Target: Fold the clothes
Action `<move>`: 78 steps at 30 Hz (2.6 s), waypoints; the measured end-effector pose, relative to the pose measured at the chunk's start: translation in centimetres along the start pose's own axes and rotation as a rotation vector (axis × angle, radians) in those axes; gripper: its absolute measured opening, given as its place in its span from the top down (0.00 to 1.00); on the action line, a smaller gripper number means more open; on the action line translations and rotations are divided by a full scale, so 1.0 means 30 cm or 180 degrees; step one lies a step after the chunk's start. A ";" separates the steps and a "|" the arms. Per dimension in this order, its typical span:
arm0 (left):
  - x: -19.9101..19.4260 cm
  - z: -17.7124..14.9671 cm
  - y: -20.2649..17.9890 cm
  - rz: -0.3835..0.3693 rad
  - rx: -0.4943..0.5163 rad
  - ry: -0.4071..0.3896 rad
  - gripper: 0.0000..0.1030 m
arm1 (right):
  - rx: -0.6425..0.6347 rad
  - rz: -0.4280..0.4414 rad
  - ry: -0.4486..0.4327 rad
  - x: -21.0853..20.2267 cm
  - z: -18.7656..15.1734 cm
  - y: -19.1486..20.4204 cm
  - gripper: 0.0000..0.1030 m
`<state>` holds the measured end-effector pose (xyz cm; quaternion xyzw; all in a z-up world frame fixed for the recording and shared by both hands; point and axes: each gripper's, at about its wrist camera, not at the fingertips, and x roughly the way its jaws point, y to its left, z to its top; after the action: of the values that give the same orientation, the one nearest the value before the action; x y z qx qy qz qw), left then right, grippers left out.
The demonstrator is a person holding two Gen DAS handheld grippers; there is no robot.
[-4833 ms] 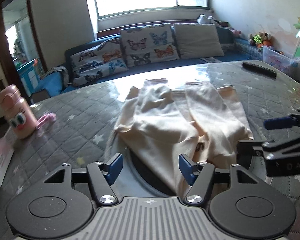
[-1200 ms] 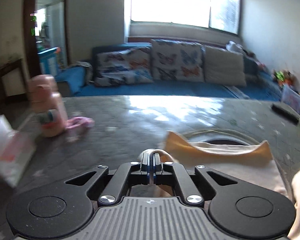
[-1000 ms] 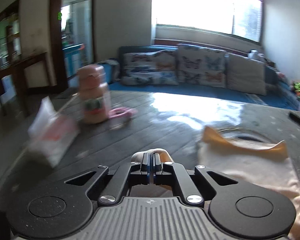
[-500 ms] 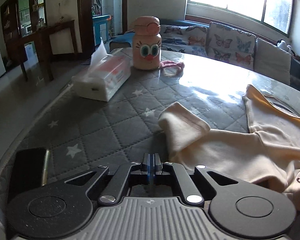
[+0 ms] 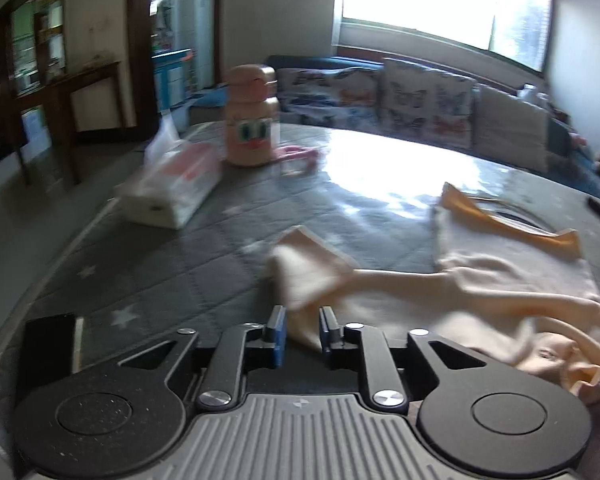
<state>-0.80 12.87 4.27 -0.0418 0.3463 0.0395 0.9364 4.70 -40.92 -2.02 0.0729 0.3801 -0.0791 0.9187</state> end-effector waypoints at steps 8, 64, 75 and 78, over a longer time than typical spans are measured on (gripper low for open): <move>-0.030 0.020 -0.195 -0.0669 0.0356 -0.0050 0.66 | -0.0393 0.0253 -0.0123 -0.108 0.061 0.078 0.69; -0.034 -0.046 -0.424 -0.1532 0.1297 -0.0051 0.93 | -0.2043 0.1839 0.0324 -0.275 -0.142 0.683 0.90; 0.123 -0.105 -0.607 -0.1852 0.1371 0.0329 0.93 | -0.1795 0.1457 0.0558 -0.147 -0.138 0.572 0.83; 0.124 -0.138 -0.631 -0.1929 0.1463 0.0391 0.93 | -0.1814 0.1408 0.0651 -0.167 -0.151 0.534 0.83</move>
<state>1.30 -6.19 -0.32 0.0664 0.3736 -0.3203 0.8680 1.31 -23.94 -0.47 -0.0979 0.4517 0.2379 0.8543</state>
